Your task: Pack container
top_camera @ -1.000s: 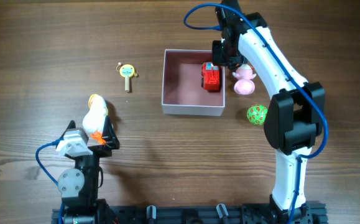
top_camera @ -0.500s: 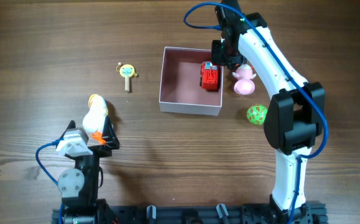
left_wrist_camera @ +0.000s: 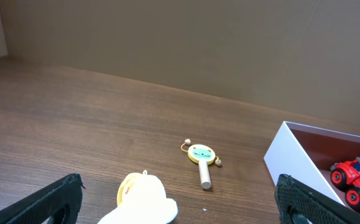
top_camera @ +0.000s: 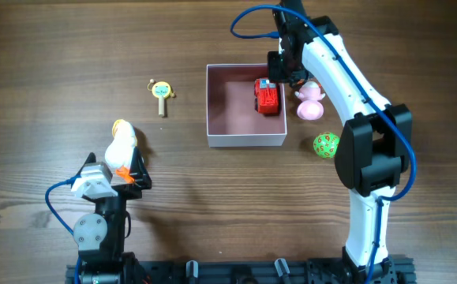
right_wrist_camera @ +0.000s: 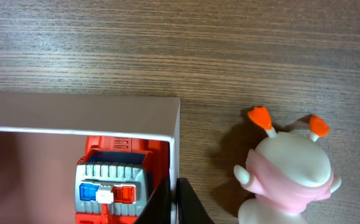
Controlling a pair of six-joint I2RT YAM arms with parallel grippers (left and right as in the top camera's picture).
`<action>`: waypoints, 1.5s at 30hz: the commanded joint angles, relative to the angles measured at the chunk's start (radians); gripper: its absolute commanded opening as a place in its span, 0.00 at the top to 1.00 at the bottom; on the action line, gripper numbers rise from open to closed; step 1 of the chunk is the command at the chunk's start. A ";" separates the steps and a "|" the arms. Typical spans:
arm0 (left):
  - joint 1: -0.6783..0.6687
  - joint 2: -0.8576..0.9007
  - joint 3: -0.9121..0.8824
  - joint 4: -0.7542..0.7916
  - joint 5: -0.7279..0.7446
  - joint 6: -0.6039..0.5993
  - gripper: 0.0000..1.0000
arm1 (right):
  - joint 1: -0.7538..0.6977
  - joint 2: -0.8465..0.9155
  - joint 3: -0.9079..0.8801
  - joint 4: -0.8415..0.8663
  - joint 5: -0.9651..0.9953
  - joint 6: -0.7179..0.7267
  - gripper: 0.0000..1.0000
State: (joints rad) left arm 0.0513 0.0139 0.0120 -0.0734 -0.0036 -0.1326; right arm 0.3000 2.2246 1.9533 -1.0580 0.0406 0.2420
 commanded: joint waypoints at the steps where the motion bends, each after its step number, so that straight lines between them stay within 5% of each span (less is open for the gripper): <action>1: -0.008 -0.006 -0.006 0.003 -0.013 0.020 0.00 | 0.008 0.015 0.001 0.010 -0.013 -0.024 0.96; 20: -0.008 -0.006 -0.006 0.003 -0.013 0.020 0.00 | 0.012 0.015 0.001 0.008 -0.024 0.100 0.96; 45: -0.008 -0.006 -0.006 0.003 -0.013 0.020 0.00 | 0.012 0.015 0.001 0.016 -0.024 0.018 0.95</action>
State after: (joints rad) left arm 0.0513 0.0139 0.0120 -0.0734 -0.0036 -0.1326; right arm 0.3050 2.2246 1.9533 -1.0492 0.0330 0.2817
